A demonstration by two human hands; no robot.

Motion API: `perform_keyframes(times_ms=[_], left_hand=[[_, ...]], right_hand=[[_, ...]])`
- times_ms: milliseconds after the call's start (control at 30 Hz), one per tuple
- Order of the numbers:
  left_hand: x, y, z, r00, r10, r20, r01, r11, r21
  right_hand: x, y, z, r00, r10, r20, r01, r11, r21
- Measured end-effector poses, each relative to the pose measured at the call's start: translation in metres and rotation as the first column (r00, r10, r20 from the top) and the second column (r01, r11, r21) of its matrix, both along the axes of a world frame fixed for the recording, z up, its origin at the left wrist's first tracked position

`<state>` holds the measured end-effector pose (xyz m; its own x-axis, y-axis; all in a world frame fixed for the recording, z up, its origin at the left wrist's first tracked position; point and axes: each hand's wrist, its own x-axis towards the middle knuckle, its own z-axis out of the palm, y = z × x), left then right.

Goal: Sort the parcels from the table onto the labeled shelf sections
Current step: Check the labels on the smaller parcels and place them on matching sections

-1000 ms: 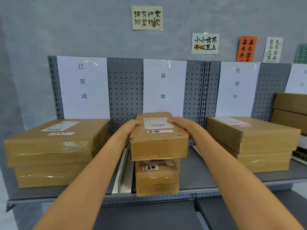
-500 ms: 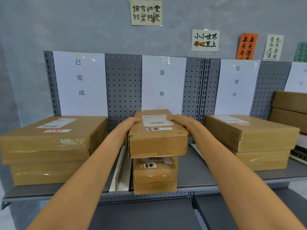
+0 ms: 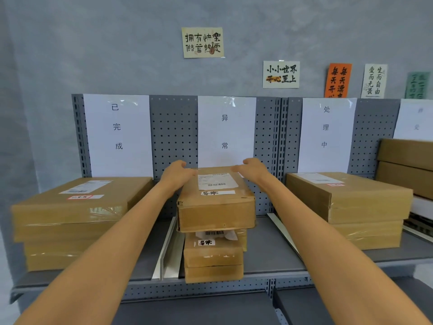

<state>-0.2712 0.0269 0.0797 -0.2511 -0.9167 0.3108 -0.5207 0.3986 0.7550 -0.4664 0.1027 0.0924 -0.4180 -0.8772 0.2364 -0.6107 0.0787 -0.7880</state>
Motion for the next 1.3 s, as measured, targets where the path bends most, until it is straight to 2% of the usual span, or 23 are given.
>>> perform_keyframes(times_ms=[100,200,333,433,567,767,1033,1300], left_hand=[[0.004,0.011,0.008,0.990,0.016,0.139,0.011,0.982,-0.189],[0.011,0.019,0.011,0.962,0.097,0.254,-0.005,0.940,-0.340],[0.026,0.038,0.011,0.889,0.240,0.390,-0.009,0.860,-0.510],[0.042,0.057,0.010,0.842,0.325,0.430,-0.020,0.817,-0.577],[0.072,0.082,0.007,0.791,0.419,0.447,-0.066,0.784,-0.618],[0.131,0.119,0.001,0.706,0.517,0.484,-0.152,0.779,-0.609],[0.211,0.170,-0.004,0.651,0.616,0.443,-0.287,0.740,-0.608],[0.321,0.269,-0.091,0.558,0.657,0.506,-0.442,0.752,-0.489]], right_hand=[[0.008,0.010,0.009,0.980,0.035,-0.195,-0.041,0.999,-0.026],[0.019,0.020,0.015,0.917,0.044,-0.396,-0.060,0.998,-0.029],[0.035,0.031,0.018,0.733,-0.012,-0.680,-0.029,0.998,-0.050],[0.051,0.037,0.018,0.625,-0.035,-0.780,-0.060,0.994,-0.093],[0.082,0.044,0.011,0.547,-0.061,-0.835,-0.147,0.975,-0.168],[0.144,0.061,0.001,0.509,-0.030,-0.860,-0.297,0.932,-0.208],[0.224,0.093,-0.006,0.505,0.054,-0.862,-0.439,0.875,-0.202],[0.333,0.154,-0.083,0.462,0.270,-0.845,-0.590,0.805,-0.065]])
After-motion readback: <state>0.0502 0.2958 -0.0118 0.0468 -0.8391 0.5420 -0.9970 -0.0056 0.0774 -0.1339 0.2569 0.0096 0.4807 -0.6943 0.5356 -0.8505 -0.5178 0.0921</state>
